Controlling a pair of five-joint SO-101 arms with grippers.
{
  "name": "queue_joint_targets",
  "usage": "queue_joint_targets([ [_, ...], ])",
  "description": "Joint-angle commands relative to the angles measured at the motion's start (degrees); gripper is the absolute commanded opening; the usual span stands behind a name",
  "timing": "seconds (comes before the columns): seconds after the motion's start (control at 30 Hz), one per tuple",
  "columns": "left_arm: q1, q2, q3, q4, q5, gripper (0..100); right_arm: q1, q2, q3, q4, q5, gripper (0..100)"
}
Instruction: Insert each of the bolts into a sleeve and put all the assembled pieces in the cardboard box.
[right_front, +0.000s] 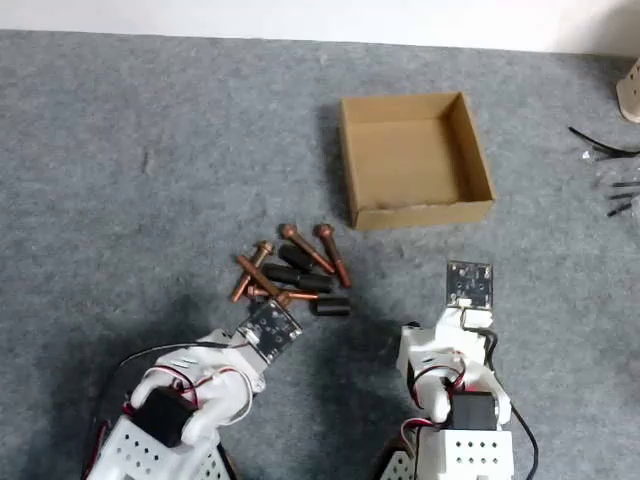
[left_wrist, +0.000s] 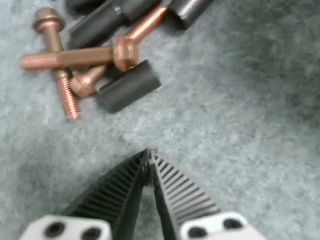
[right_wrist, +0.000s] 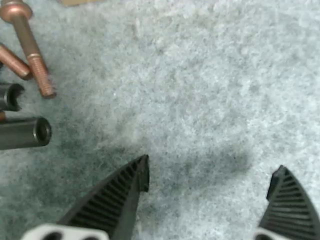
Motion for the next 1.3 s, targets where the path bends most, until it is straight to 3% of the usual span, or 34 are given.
queue_joint_targets([
  [0.0, -0.2, -0.4, 1.1, 0.2, -0.3, 1, -3.3, -0.3, 8.0, -0.1, -0.3, 34.7],
  [0.13, -9.4, -0.4, 0.7, -3.0, -0.4, 1, -4.8, -0.3, 8.0, -0.1, -0.3, 34.7],
  [0.3, -29.4, -0.4, 0.0, -5.4, -0.7, 1, -4.4, -0.3, 8.0, 2.4, -0.3, 34.7],
  [0.4, -35.5, -0.4, -4.6, -2.6, -12.0, 1, -3.0, -0.3, 8.0, 2.2, -0.3, 34.7],
  [0.47, -36.2, -0.4, -7.4, -1.0, -21.0, 1, -2.8, -0.3, 8.0, 0.7, -0.3, 34.7],
  [0.5, -36.2, -0.4, -8.9, -0.9, -21.7, 1, -2.6, -0.3, 8.0, 0.6, -0.3, 34.7],
  [0.7, -38.5, 0.0, -20.7, -4.3, -10.3, 1, -2.7, -0.2, 8.0, -2.7, -0.3, 34.7],
  [0.87, -35.6, 3.9, -25.8, -10.3, -7.9, 1, -2.7, 0.0, 8.0, -2.6, -0.3, 34.7],
  [0.97, -34.0, 15.3, -27.9, -15.3, -7.0, 1, -2.7, 0.0, 8.0, -2.6, -0.3, 34.7],
  [1.27, -28.2, 59.1, -42.9, -25.4, 7.1, 1, -2.2, -0.2, 8.0, -1.5, -0.2, 34.7],
])
